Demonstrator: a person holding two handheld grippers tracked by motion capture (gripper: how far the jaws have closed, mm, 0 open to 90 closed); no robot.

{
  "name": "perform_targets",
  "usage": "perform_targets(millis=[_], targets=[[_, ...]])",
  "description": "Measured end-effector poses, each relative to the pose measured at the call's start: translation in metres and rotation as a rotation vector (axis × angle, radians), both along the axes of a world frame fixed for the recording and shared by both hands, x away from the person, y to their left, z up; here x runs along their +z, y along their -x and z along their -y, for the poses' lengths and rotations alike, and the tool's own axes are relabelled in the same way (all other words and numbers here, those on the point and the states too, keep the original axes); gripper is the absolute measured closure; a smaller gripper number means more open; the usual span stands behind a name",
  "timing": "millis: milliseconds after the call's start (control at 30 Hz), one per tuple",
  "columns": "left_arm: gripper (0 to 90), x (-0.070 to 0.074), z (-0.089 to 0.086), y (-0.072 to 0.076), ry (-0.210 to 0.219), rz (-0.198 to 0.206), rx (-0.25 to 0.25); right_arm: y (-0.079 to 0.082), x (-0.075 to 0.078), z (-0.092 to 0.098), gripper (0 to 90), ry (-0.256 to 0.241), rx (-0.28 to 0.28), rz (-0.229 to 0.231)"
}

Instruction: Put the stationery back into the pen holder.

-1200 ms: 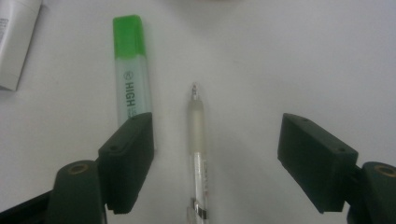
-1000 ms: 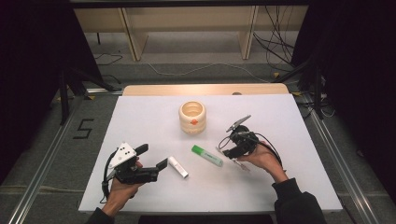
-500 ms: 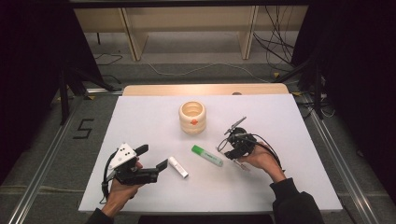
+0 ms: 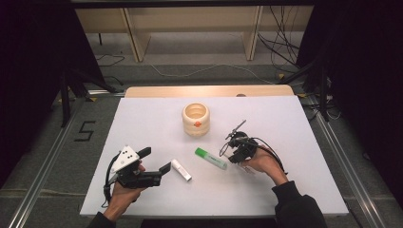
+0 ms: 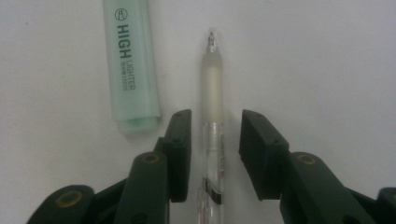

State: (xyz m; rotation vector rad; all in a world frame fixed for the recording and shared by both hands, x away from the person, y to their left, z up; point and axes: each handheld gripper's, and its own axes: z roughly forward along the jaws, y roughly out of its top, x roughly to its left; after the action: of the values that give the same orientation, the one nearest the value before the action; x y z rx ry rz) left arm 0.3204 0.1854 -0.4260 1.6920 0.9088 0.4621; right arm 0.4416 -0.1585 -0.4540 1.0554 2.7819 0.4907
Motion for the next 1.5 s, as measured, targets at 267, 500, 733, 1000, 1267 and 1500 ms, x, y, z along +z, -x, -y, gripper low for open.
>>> perform_targets(millis=[267, 500, 733, 1000, 1267, 1500], targets=[[6.7, 0.0, 0.0, 0.0, 0.0, -0.001, 0.0, -0.001, -0.004, -0.003, 73.4, 0.029, 0.005, -0.014], [6.7, 0.0, 0.0, 0.0, 0.0, 0.001, 0.001, -0.003, -0.005, -0.006, 76.5, 0.041, -0.006, -0.024], [6.7, 0.0, 0.0, 0.0, -0.001, 0.001, 0.0, -0.004, -0.004, -0.01, 79.0, 0.069, -0.001, -0.031], [6.7, 0.0, 0.0, -0.001, 0.003, -0.004, 0.0, -0.004, -0.001, -0.007, 79.9, 0.063, -0.007, -0.027], [6.7, 0.0, -0.001, -0.002, 0.007, -0.006, 0.006, -0.003, 0.011, 0.004, 80.1, 0.01, -0.017, 0.008], [6.7, -0.001, -0.002, -0.002, 0.009, -0.006, 0.008, -0.003, 0.023, 0.011, 80.1, -0.073, -0.021, 0.059]])
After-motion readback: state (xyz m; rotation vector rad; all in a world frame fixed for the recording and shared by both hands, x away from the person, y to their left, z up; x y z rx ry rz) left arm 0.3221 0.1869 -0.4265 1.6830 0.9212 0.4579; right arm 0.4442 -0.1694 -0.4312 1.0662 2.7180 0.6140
